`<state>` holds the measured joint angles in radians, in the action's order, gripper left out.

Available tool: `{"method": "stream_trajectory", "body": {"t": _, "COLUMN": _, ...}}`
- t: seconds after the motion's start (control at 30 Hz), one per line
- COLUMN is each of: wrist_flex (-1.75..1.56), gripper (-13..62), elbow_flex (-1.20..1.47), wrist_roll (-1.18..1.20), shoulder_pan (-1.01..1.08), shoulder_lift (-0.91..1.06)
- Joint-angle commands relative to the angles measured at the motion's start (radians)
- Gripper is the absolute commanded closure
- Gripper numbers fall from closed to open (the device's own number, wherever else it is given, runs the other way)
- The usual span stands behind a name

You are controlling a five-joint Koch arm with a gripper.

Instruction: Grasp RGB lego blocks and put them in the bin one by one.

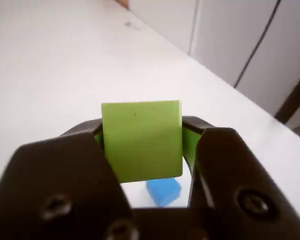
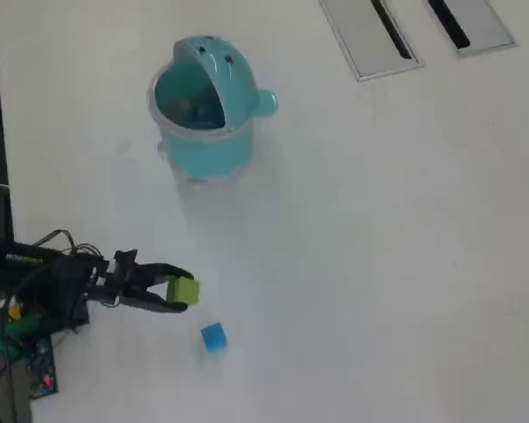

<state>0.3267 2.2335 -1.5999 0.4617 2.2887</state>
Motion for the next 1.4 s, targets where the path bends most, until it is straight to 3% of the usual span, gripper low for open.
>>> {"method": "stream_trajectory", "body": {"t": 0.0, "wrist_flex": -0.078, "gripper": 34.7, "elbow_flex": -0.054, "wrist_roll": -0.011, "shoulder_pan": -0.034, "shoulder_lift": 0.069}}
{"method": "stream_trajectory", "body": {"t": 0.37, "wrist_flex": -0.044, "gripper": 34.7, "elbow_flex": -0.169, "wrist_roll": -0.015, "shoulder_pan": -0.272, "shoulder_lift": 0.075}}
{"method": "stream_trajectory", "body": {"t": 0.73, "wrist_flex": -0.084, "gripper": 37.0, "elbow_flex": -0.247, "wrist_roll": -0.210, "shoulder_pan": -0.611, "shoulder_lift": 0.040}}
{"method": "stream_trajectory", "body": {"t": 1.37, "wrist_flex": -0.325, "gripper": 37.1, "elbow_flex": -0.511, "wrist_roll": -0.233, "shoulder_pan": -0.999, "shoulder_lift": -0.324}}
